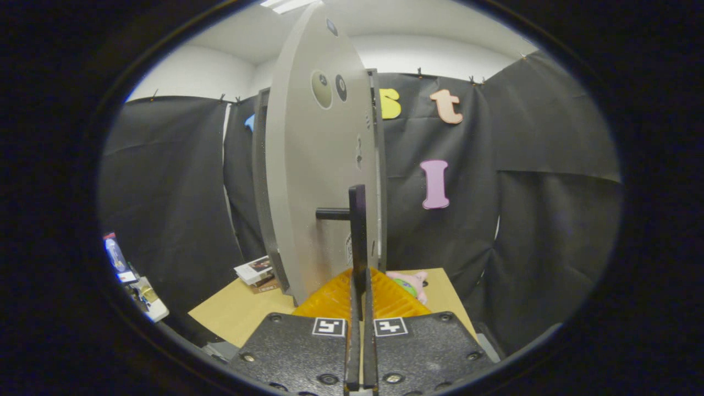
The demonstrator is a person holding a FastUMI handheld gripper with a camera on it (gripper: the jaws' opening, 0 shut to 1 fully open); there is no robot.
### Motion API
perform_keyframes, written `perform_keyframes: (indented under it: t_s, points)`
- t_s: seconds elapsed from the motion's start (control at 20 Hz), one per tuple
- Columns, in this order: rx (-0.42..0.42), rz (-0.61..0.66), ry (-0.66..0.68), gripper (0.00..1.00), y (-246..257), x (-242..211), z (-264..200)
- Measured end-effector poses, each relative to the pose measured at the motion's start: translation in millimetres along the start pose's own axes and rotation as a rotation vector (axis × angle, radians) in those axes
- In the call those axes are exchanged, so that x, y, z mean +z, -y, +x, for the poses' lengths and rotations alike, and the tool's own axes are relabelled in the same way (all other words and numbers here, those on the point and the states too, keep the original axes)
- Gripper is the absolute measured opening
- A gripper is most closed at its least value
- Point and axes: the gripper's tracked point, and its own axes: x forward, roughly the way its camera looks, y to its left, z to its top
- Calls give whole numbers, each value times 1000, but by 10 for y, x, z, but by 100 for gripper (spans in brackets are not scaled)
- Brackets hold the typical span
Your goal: Open the shoe cabinet door, grab the shoes and put them into the shoe cabinet, then close the shoe cabinet door.
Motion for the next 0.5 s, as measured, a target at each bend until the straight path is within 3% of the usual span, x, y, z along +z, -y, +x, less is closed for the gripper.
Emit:
perform_keyframes:
  t_s: [0.3,0.5]
  points:
    - [-89,35,1,4,439,-1,-15]
    - [-41,57,-7,5,395,-39,15]
